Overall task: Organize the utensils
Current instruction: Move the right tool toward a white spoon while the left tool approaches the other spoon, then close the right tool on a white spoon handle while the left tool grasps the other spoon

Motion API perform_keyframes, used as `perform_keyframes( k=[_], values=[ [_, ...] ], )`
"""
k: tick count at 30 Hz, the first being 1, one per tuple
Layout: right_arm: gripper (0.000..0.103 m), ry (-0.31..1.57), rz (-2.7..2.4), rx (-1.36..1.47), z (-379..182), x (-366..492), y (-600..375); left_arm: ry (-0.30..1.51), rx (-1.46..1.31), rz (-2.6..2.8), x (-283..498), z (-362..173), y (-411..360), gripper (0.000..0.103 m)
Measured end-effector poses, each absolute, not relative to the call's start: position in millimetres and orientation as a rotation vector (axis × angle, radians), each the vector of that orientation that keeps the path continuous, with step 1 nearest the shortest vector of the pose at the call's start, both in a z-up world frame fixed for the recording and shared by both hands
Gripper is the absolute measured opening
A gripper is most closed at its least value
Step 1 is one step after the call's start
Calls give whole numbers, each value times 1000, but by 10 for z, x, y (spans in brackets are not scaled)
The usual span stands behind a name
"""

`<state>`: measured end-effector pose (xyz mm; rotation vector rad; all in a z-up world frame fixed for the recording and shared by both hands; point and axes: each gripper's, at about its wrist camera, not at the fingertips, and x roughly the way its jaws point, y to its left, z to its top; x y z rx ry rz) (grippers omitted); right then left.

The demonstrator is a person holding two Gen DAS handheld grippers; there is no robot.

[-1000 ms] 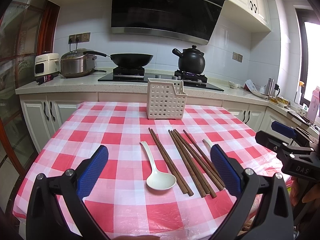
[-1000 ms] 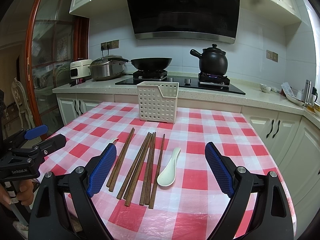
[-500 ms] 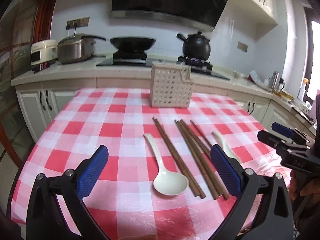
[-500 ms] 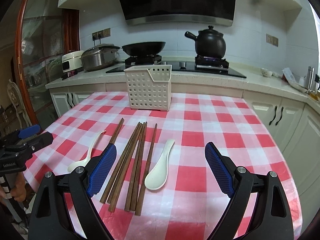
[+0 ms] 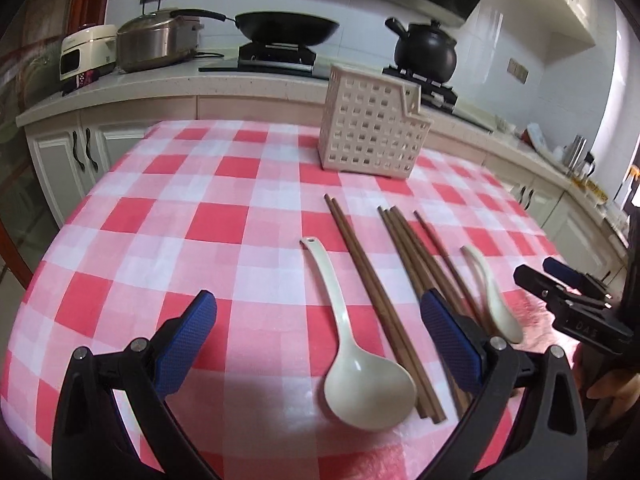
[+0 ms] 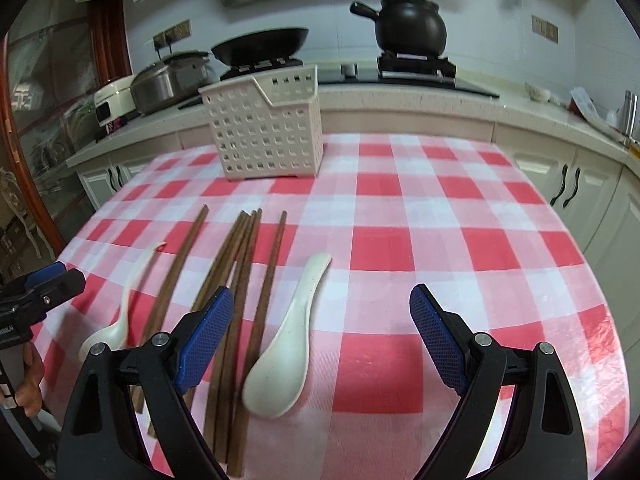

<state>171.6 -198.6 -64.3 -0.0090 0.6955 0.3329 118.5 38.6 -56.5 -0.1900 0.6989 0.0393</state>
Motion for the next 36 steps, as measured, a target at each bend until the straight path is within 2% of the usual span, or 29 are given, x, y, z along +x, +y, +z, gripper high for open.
perform_keyframes(
  k=[4,14,18,21,27,31,33,36],
  values=[
    [79,726,334,-16,-717,1855,-1950,696,-169,69,1336,-663,366,98],
    [58,783,323,-30,-797,2085,-1842,748,-97,70,1648,-705,238,98],
    [49,811,337,-35,-837,2152,-1798,788,-85,69,1774,-747,211,85],
    [47,816,340,-37,-844,2184,-1784,796,-93,65,1851,-789,228,84],
    [37,835,344,-44,-873,2246,-1771,821,-132,52,1923,-884,268,72],
    [34,842,341,-43,-885,2271,-1763,833,-146,44,1950,-906,281,67],
    [30,853,338,-37,-899,2291,-1770,843,-149,46,1968,-923,284,61],
    [28,864,332,-38,-920,2310,-1769,862,-150,40,1997,-952,281,59]
  ],
)
